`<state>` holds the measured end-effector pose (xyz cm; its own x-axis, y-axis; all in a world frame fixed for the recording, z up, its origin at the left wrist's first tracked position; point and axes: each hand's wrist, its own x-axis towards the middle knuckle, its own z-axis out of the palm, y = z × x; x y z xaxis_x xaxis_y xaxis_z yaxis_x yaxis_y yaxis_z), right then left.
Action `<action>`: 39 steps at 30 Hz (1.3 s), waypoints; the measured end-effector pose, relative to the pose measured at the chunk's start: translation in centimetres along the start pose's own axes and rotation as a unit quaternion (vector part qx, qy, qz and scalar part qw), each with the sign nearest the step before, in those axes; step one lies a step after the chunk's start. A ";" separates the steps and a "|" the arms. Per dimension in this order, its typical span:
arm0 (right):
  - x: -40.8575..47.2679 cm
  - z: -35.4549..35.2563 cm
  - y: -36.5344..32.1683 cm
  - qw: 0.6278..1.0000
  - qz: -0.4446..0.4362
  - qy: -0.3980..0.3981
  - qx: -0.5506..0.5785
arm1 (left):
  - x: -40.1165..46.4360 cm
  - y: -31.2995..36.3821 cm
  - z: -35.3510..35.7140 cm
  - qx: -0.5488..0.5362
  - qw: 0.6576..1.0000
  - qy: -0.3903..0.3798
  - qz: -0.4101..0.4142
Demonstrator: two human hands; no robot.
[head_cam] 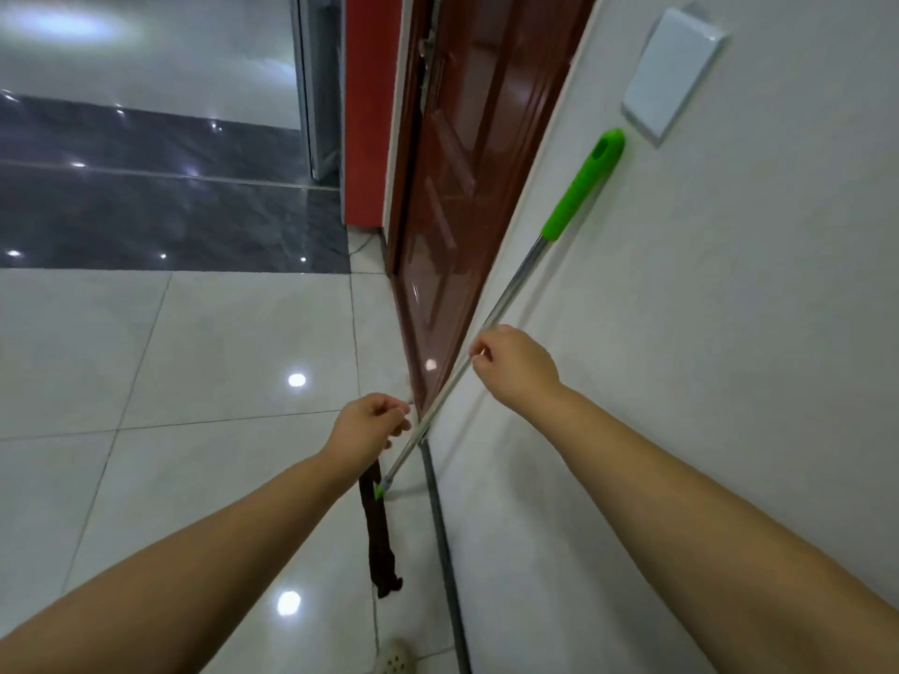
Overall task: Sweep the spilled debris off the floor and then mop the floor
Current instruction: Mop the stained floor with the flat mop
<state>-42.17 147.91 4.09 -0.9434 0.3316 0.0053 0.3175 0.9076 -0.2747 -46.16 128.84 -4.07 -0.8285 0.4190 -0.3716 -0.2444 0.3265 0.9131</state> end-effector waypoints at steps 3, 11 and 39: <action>4.6 0.4 1.1 0.983 -0.086 -0.003 -0.164 | 1.1 -0.3 0.9 -0.021 0.999 0.020 -0.029; 10.4 1.1 3.0 0.849 -0.172 -0.110 -0.487 | 1.9 -1.7 -0.5 -0.048 0.993 0.086 -0.070; -8.0 0.2 -15.3 0.807 -0.007 -0.158 -0.569 | -7.0 -7.8 -14.7 0.005 0.996 -0.045 -0.076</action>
<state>-39.53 131.37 8.03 -0.8677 0.4002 -0.2947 0.0185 0.6185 0.7856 -45.82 110.93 -6.08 -0.7337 0.4383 -0.5192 -0.3578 0.4005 0.8436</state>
